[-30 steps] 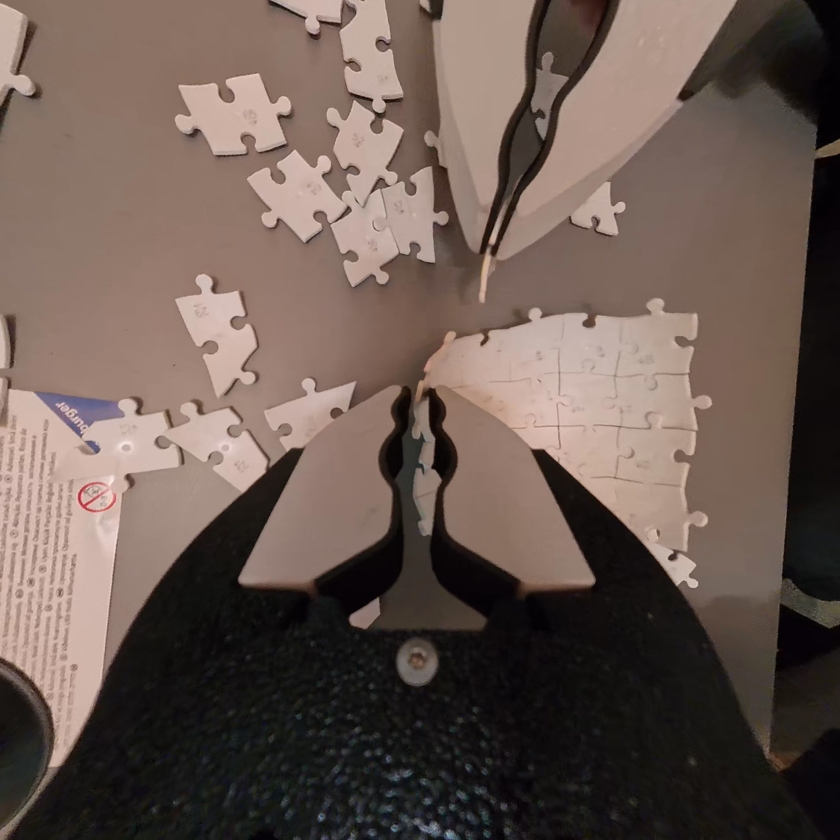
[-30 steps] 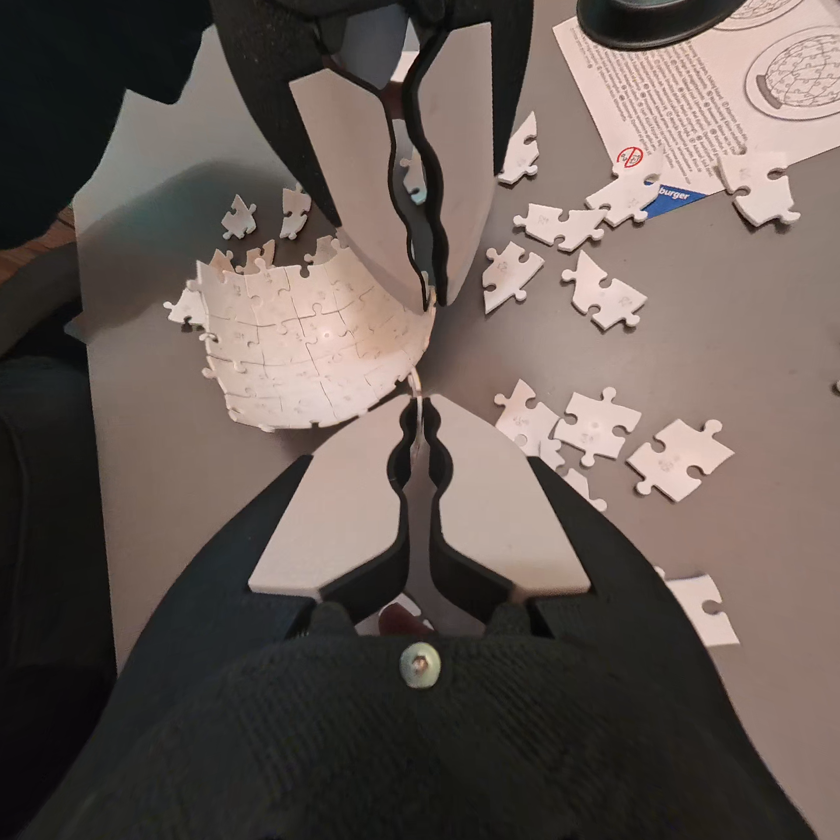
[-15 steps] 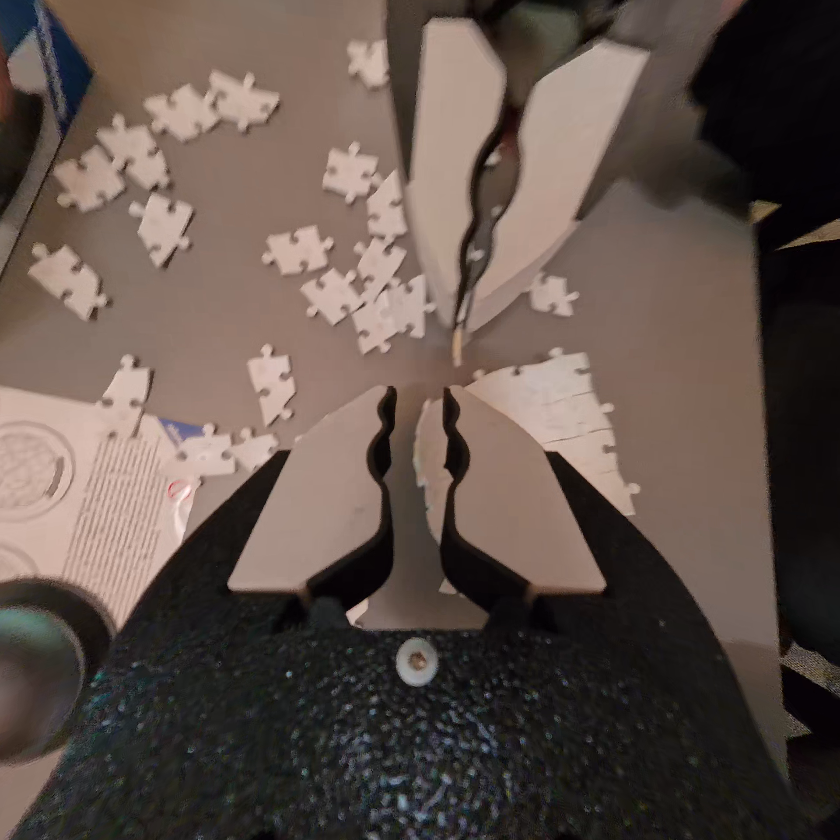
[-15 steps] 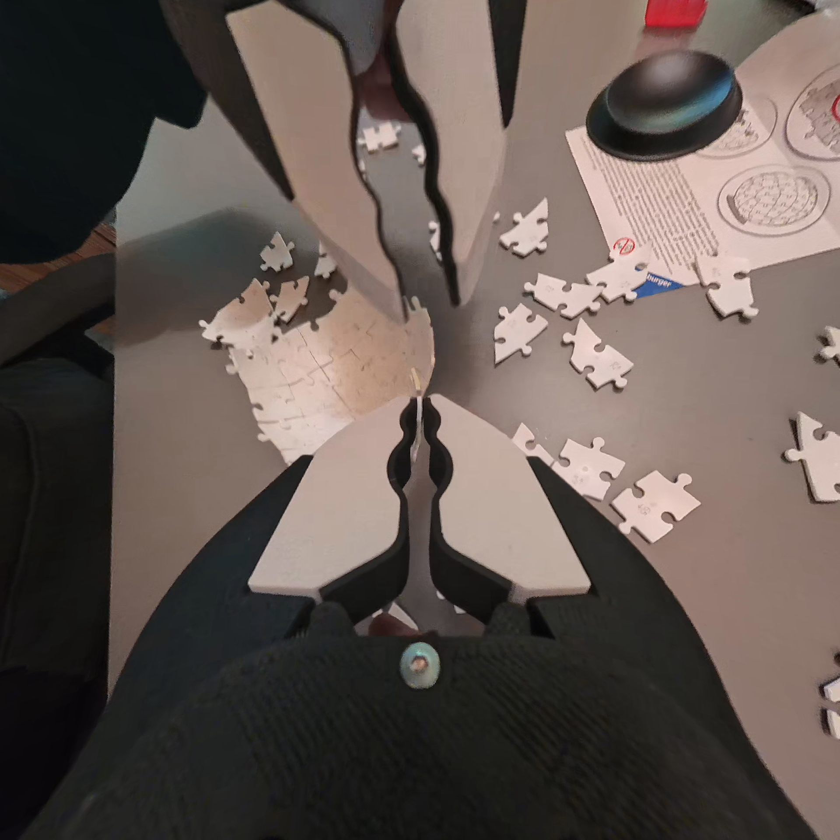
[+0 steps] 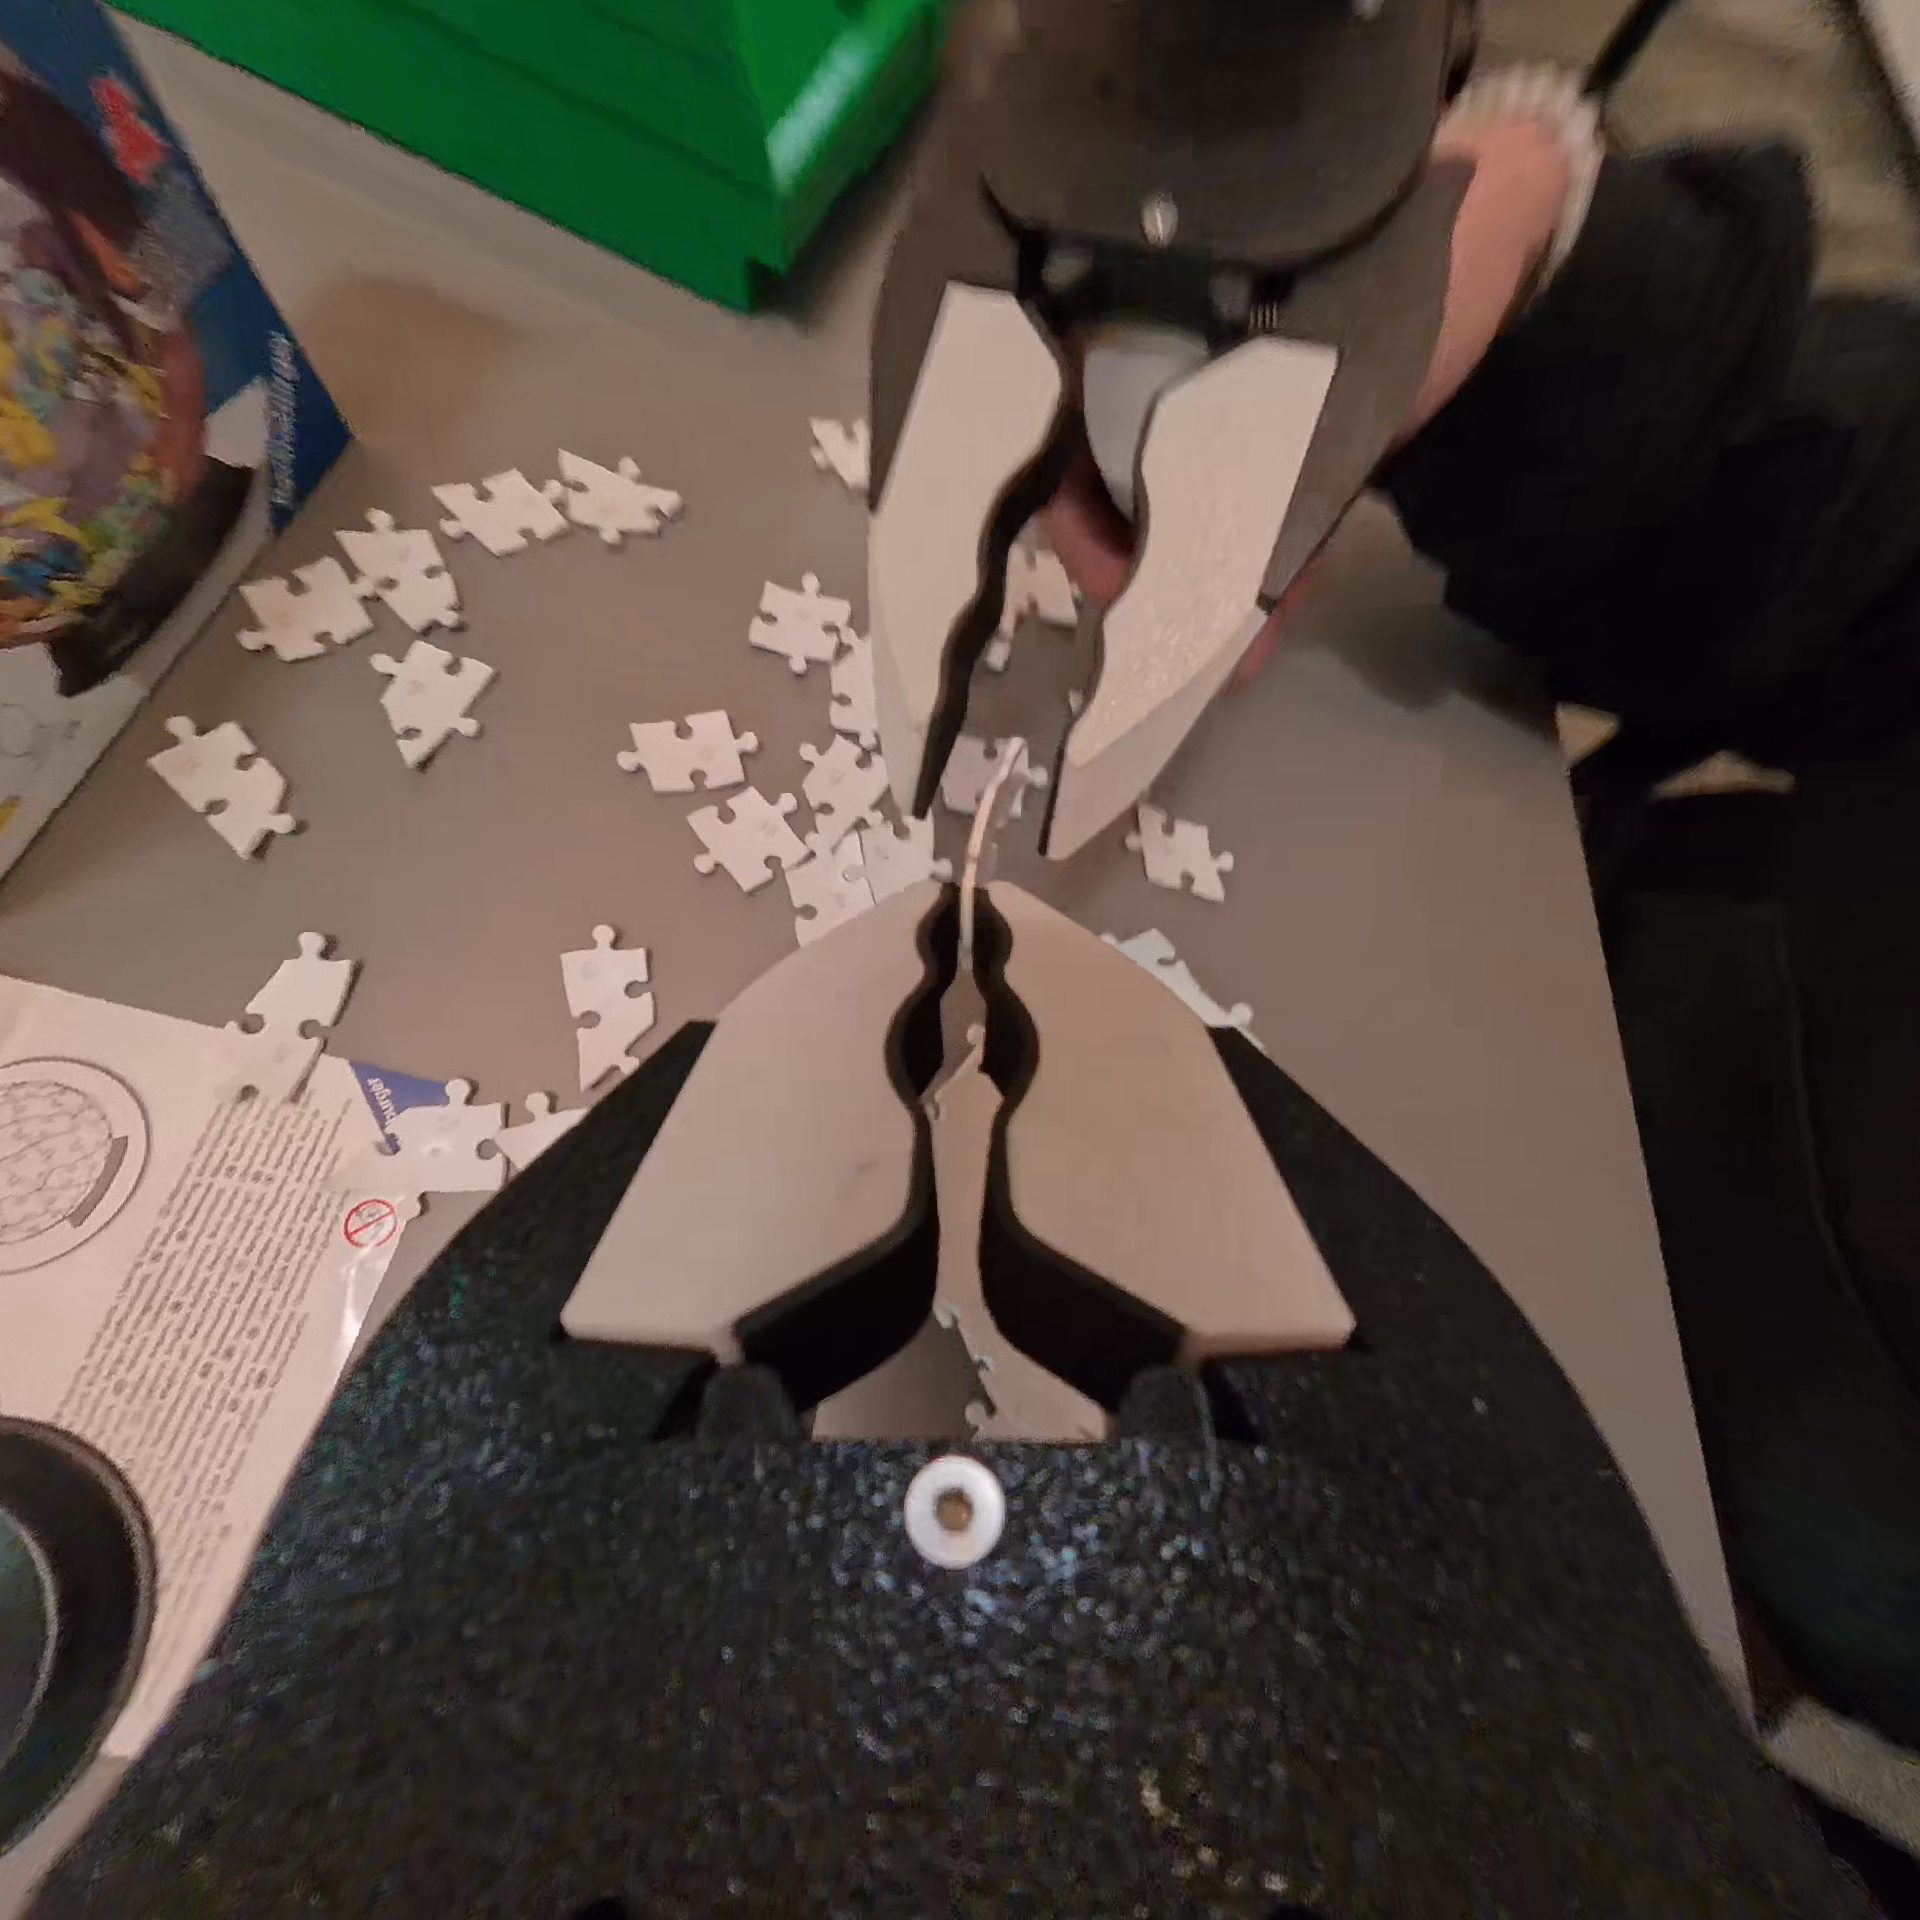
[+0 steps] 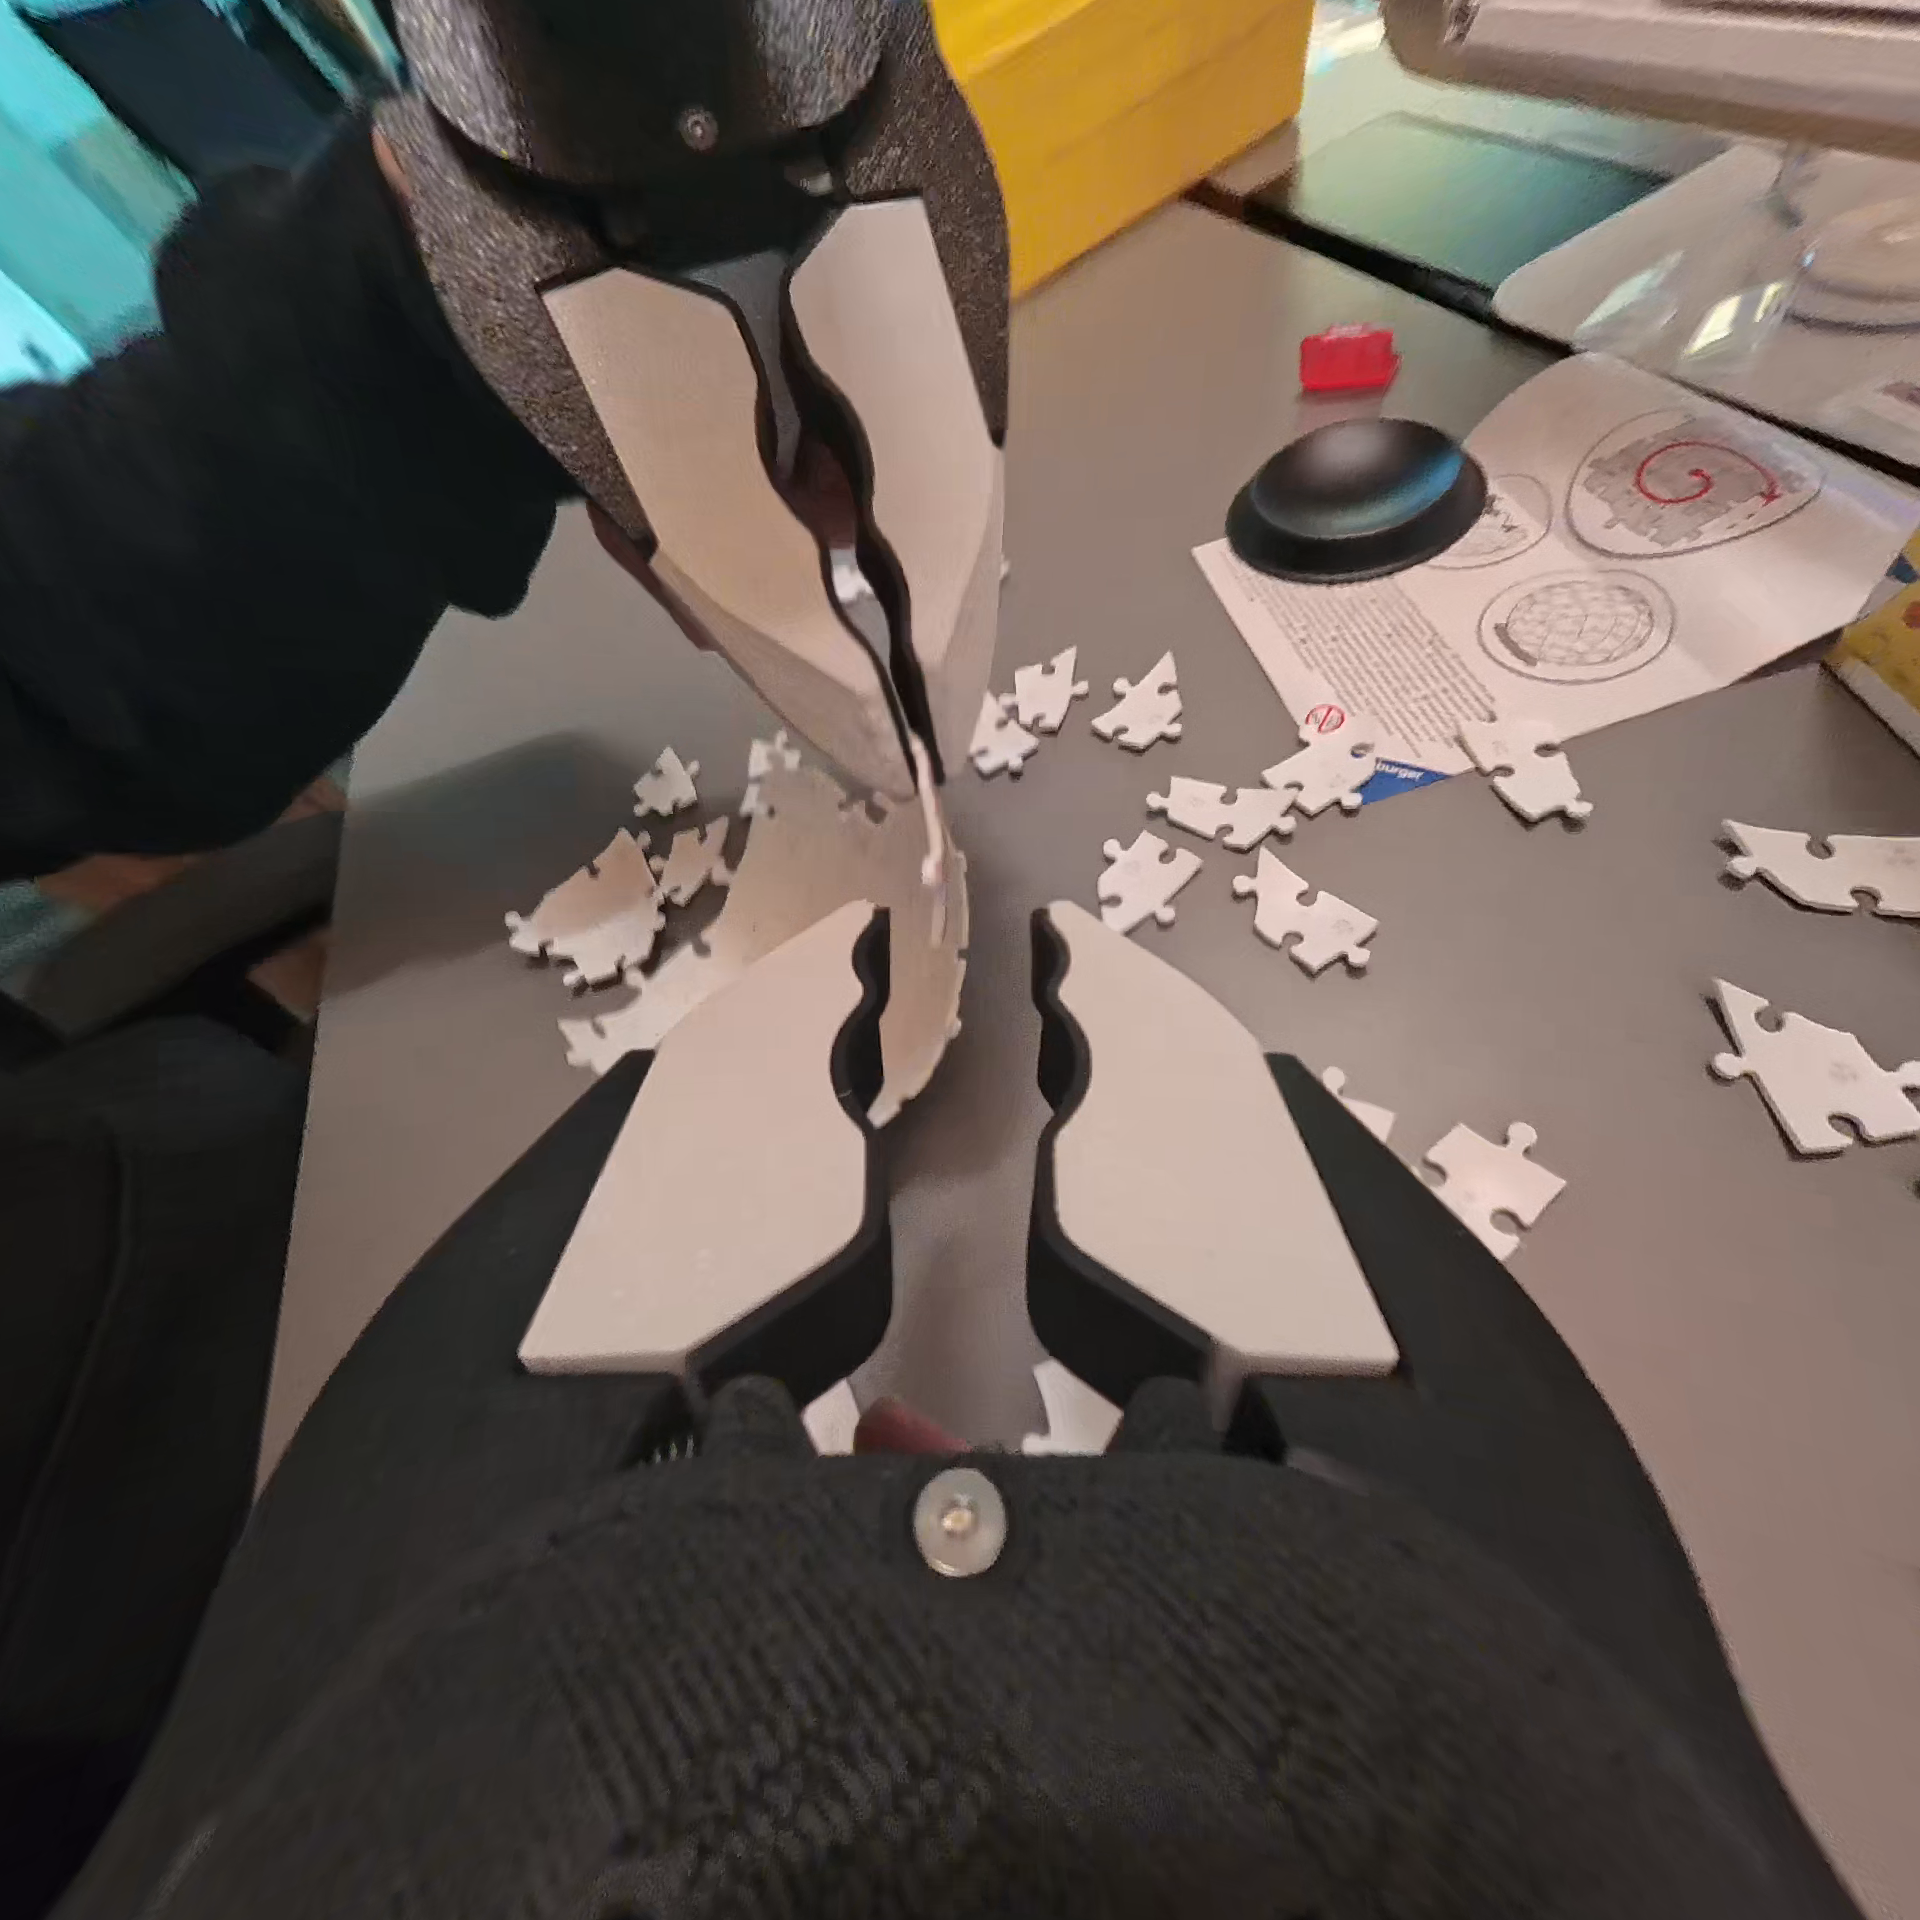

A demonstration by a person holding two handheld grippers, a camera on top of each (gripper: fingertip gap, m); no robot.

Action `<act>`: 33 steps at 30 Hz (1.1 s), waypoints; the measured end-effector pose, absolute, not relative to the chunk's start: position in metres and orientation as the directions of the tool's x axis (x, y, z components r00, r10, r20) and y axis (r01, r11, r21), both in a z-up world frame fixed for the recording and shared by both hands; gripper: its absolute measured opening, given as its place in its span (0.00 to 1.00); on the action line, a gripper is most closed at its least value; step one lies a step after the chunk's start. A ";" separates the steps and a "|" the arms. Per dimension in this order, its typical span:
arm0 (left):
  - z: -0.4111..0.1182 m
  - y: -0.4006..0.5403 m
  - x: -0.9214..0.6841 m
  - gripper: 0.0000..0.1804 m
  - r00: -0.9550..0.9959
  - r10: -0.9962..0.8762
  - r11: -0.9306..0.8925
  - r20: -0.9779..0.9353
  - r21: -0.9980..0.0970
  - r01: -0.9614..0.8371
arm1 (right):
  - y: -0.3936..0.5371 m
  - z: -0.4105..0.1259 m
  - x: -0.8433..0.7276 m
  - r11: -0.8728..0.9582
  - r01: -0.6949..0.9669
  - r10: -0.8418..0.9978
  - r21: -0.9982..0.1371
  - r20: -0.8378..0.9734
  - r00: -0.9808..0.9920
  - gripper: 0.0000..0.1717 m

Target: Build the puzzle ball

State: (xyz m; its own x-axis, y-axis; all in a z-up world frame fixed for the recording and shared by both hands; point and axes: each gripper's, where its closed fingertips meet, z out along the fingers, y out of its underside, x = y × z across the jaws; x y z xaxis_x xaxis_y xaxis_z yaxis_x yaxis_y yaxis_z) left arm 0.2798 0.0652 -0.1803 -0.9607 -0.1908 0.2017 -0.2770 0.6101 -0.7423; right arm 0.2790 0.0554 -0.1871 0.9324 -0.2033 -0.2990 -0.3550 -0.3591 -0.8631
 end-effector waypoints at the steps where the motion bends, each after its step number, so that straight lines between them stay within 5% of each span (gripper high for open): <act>1: -0.174 0.066 0.284 0.01 -0.953 -0.211 0.558 0.218 -0.774 -0.300 | 0.057 -0.183 0.280 -0.314 -0.369 -0.201 -0.875 -0.319 0.926 0.15; 5: -0.154 0.068 0.287 0.01 -0.935 -0.222 0.398 0.278 -0.849 -0.347 | 0.069 -0.157 0.287 -0.106 -0.394 -0.171 -0.913 -0.373 0.912 0.13; 7: -0.155 0.071 0.286 0.01 -0.933 -0.233 0.389 0.276 -0.853 -0.349 | 0.072 -0.141 0.290 -0.019 -0.370 -0.150 -0.929 -0.363 0.920 0.02; 12: -0.165 0.080 0.273 0.01 -0.925 -0.196 0.417 0.326 -0.826 -0.379 | 0.081 -0.154 0.279 -0.245 -0.327 -0.092 -0.913 -0.314 0.945 0.01; 14: -0.176 0.088 0.275 0.10 -0.945 -0.231 0.509 0.230 -0.800 -0.319 | 0.080 -0.171 0.275 -0.419 -0.275 -0.090 -0.866 -0.262 0.961 0.01; 16: -0.173 0.089 0.274 0.06 -0.965 -0.221 0.538 0.140 -0.808 -0.240 | 0.083 -0.177 0.269 -0.516 -0.205 -0.052 -0.832 -0.208 0.977 0.01; 22: -0.173 0.091 0.270 0.00 -0.970 -0.214 0.592 0.116 -0.775 -0.223 | 0.097 -0.168 0.281 -0.523 -0.148 -0.071 -0.839 -0.131 0.989 0.01; 33: -0.162 0.118 0.289 0.00 -0.878 -0.391 0.228 0.277 -0.895 -0.384 | 0.106 -0.166 0.297 -0.381 -0.250 -0.074 -0.890 -0.241 0.968 0.00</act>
